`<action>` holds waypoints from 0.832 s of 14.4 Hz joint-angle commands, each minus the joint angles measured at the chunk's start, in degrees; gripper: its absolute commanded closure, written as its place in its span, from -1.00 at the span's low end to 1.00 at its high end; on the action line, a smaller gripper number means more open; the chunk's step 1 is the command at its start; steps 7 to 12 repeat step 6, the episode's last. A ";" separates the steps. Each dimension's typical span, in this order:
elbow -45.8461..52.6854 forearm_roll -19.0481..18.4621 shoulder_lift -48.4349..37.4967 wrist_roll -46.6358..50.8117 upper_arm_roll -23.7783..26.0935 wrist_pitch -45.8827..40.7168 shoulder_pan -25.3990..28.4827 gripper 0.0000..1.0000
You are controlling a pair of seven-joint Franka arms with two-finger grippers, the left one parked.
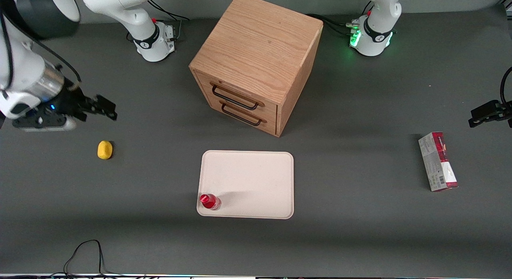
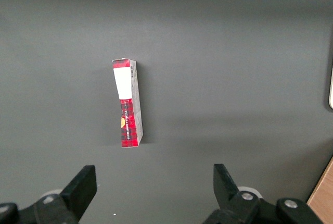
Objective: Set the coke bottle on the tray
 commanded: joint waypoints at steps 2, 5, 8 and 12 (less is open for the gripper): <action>0.08 -0.20 -1.75 0.83 -0.64 -2.19 0.84 -1.00; 1.31 -2.04 -1.31 1.01 -0.72 -2.19 0.66 -1.00; 1.31 -2.13 -1.31 1.01 -0.81 -2.19 0.58 -1.00; 1.31 -2.13 -1.31 1.01 -0.81 -2.19 0.58 -1.00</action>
